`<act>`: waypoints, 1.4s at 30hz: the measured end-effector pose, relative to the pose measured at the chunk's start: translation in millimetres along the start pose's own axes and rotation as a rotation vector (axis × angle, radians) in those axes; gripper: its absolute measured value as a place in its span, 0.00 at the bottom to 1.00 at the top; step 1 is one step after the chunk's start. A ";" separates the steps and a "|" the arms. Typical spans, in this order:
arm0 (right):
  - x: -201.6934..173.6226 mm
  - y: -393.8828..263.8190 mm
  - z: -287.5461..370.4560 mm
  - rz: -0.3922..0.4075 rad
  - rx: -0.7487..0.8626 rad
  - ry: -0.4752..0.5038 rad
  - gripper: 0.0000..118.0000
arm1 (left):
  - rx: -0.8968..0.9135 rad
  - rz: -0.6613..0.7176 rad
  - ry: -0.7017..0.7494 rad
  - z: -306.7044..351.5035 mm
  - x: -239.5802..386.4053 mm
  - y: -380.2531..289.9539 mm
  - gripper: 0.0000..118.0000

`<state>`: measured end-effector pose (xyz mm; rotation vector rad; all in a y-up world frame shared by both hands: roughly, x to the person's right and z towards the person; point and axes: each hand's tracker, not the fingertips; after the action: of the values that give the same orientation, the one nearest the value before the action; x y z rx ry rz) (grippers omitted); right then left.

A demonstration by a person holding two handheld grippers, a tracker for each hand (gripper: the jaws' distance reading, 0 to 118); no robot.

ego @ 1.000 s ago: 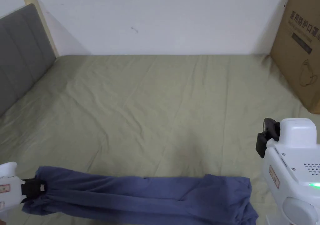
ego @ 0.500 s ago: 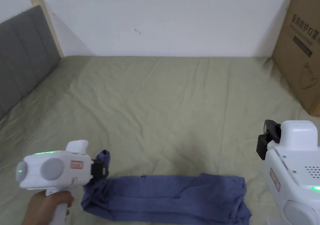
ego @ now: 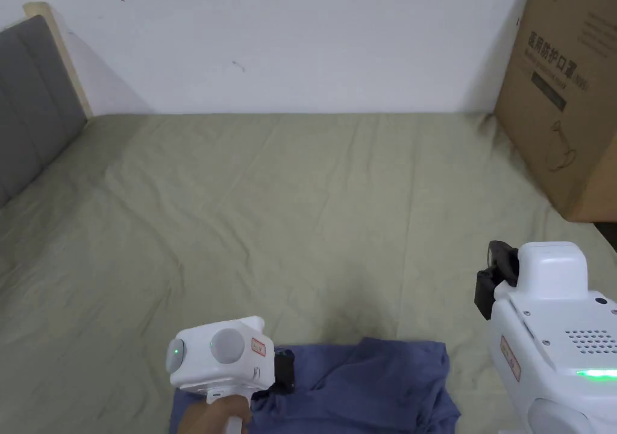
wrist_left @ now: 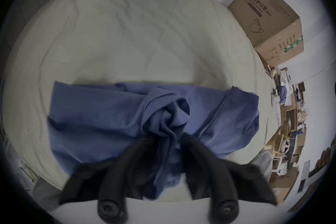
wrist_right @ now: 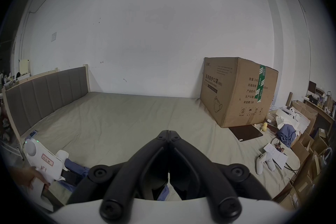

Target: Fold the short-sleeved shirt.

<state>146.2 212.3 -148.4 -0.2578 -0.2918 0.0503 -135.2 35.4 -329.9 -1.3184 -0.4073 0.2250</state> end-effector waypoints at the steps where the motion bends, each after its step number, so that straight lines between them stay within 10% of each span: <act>1: 1.1 -0.1 0.5 0.000 0.000 -0.001 0.00 | 0.003 0.022 -0.034 2.2 1.9 -1.4 0.65; 3: 3.9 -0.3 1.1 0.001 0.000 -0.006 0.00 | 0.041 0.038 -0.096 13.9 2.8 -2.5 0.84; 16: 5.7 4.5 5.7 -0.026 0.016 -0.011 0.00 | 0.563 -0.110 0.074 130.0 -22.1 1.4 0.82; 18: 5.3 5.4 5.5 -0.026 0.019 -0.008 0.00 | 0.606 -0.140 0.092 127.3 -31.2 -2.1 0.65; 20: 5.0 5.5 5.2 -0.028 0.020 -0.006 0.00 | 0.587 -0.149 0.140 116.0 -35.5 -4.4 0.09; 21: 4.7 5.5 5.0 -0.029 0.020 -0.005 0.00 | 0.574 -0.158 0.166 107.2 -37.4 -6.2 0.00; 42: 36.6 -2.7 2.9 -0.021 -0.008 -0.064 0.00 | 0.233 -0.302 0.138 -41.2 37.6 -55.6 0.00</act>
<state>180.4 213.6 -134.8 -0.2613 -0.3582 0.0369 -87.9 -0.2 -278.1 -1.0221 -0.4426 -0.0702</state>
